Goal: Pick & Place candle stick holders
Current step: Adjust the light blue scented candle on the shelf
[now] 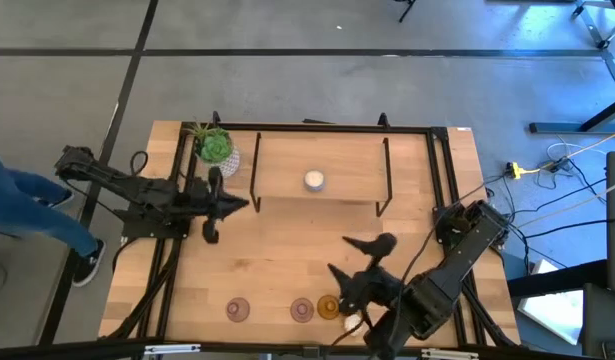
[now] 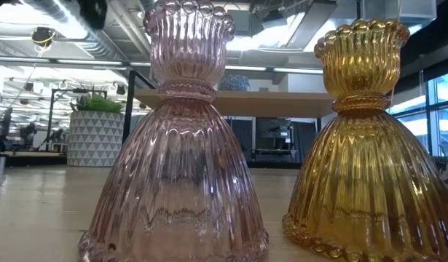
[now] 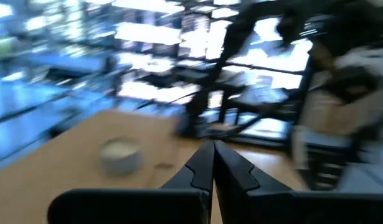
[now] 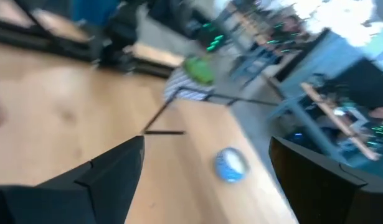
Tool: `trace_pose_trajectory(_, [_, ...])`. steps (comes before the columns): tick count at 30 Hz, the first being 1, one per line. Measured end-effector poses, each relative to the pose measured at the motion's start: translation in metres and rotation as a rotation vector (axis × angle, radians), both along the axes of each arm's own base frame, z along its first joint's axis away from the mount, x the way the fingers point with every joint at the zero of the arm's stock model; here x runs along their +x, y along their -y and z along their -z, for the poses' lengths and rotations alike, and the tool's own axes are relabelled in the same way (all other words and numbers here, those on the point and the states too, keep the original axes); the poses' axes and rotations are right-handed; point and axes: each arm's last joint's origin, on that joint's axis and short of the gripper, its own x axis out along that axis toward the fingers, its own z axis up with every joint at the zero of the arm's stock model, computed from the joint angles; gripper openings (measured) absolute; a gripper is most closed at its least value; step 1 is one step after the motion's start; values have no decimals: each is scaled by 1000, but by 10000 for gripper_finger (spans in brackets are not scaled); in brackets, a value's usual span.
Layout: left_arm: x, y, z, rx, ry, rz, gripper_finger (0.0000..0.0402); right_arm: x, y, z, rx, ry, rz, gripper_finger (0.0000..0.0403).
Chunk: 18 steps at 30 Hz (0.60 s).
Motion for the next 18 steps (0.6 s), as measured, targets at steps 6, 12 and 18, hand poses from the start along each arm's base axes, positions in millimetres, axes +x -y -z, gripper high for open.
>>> trace_pose_trajectory(6, [10,14,-6,77,92,212,4,39,-14,11,20,-161,-284,346])
trace_pose_trajectory(12, [14,17,-5,85,103,235,4,68,-9,18,84,-204,-599,346])
trace_pose_trajectory(18, [13,17,-5,82,103,235,4,78,20,27,198,-237,-660,346])
